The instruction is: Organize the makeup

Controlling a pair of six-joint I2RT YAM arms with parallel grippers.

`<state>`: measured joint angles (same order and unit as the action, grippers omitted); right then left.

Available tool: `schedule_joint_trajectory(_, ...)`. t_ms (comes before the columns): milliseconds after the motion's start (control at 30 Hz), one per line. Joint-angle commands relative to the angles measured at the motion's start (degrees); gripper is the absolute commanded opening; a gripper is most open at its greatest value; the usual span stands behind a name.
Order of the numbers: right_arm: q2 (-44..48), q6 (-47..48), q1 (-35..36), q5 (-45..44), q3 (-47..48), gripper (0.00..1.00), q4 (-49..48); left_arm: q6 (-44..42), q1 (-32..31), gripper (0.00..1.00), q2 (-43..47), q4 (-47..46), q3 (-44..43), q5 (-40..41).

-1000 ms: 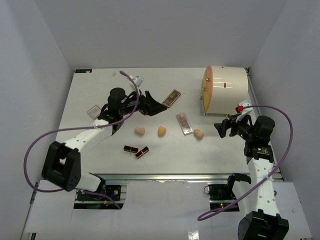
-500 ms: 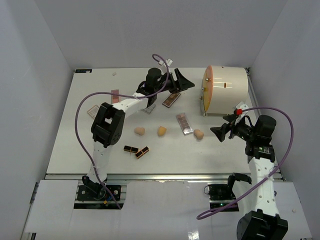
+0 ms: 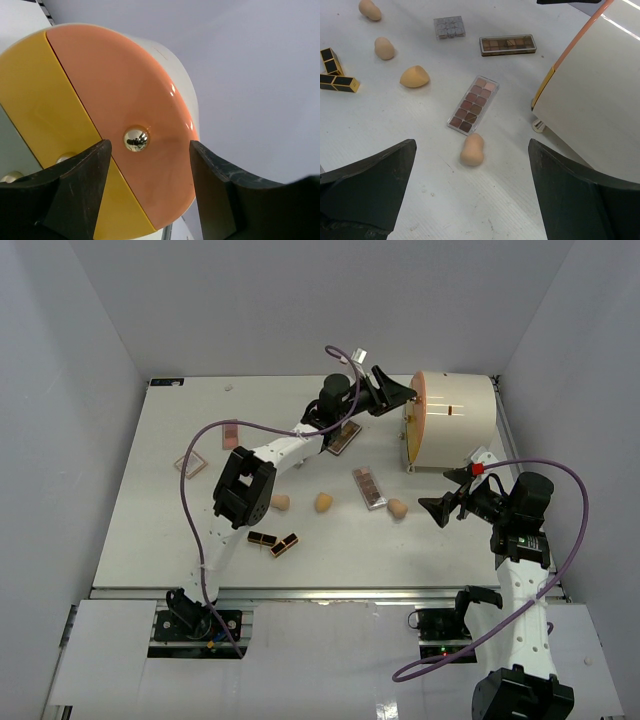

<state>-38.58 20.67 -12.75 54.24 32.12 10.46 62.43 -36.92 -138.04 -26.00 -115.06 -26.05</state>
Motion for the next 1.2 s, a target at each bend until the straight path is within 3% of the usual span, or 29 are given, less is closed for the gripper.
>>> schedule_joint_trajectory(0,0.8,0.6,-0.3,1.3,0.1,1.0,-1.8,3.2,-1.2,0.73,-1.8,-1.2,-4.2,3.1)
schedule_joint_trajectory(567,0.9,0.6,-0.3,1.5,0.0,1.0,-1.8,6.1,-1.6,0.53,-5.3,-2.1,-8.2,3.8)
schedule_joint_trajectory(1167,0.8,0.9,-0.3,0.9,-0.1,1.0,-1.8,8.7,-1.7,0.44,-5.7,-3.2,-8.0,1.5)
